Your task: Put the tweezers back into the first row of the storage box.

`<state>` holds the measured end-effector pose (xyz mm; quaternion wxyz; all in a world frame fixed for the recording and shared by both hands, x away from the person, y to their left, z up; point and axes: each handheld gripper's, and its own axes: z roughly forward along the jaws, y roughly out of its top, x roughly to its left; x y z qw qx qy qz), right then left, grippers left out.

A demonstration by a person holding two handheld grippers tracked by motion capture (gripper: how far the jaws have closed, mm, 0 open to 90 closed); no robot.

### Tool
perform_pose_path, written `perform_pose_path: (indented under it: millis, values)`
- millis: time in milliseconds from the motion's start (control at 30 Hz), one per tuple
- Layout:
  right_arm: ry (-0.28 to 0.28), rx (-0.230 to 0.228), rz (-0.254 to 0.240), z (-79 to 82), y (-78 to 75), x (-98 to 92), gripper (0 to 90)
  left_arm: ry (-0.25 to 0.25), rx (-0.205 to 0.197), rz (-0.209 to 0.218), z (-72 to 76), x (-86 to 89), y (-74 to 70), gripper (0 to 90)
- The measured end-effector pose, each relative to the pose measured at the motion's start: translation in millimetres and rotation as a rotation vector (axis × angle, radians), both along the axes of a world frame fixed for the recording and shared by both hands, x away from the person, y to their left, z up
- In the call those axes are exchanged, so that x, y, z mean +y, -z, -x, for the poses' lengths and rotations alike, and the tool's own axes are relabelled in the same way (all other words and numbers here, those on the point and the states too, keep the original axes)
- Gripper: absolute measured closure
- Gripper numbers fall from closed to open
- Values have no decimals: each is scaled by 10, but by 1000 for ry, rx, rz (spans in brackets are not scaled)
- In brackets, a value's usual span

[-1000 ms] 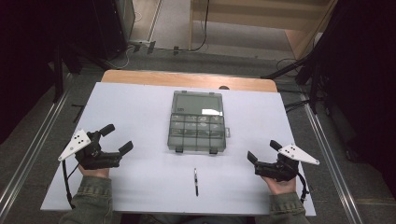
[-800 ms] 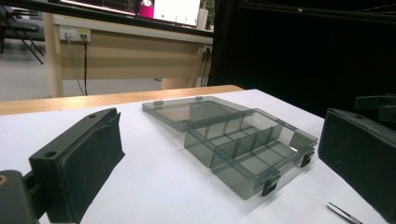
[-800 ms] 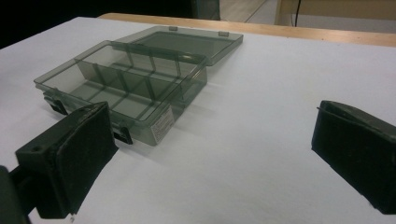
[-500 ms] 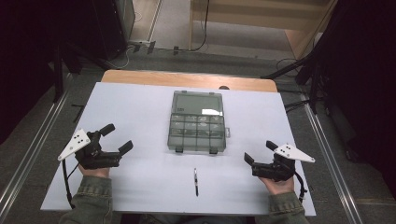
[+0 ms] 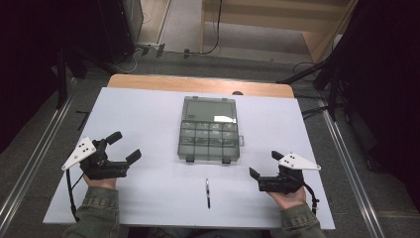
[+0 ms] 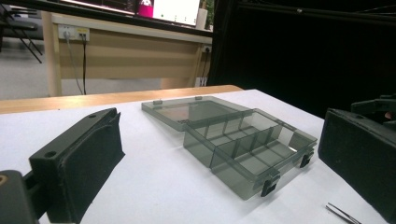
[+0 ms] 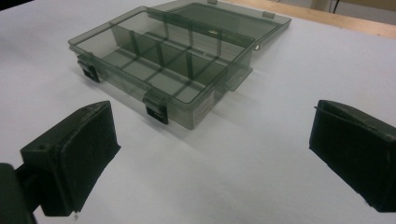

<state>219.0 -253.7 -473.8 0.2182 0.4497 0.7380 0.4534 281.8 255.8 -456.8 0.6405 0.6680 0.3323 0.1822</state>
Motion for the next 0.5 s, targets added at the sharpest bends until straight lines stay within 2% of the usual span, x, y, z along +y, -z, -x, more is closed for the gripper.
perform_pose_path:
  millis: [500]
  values:
    - [-81,27,57,8,12,216,17,1,-2,0,-1,2,-2,0]
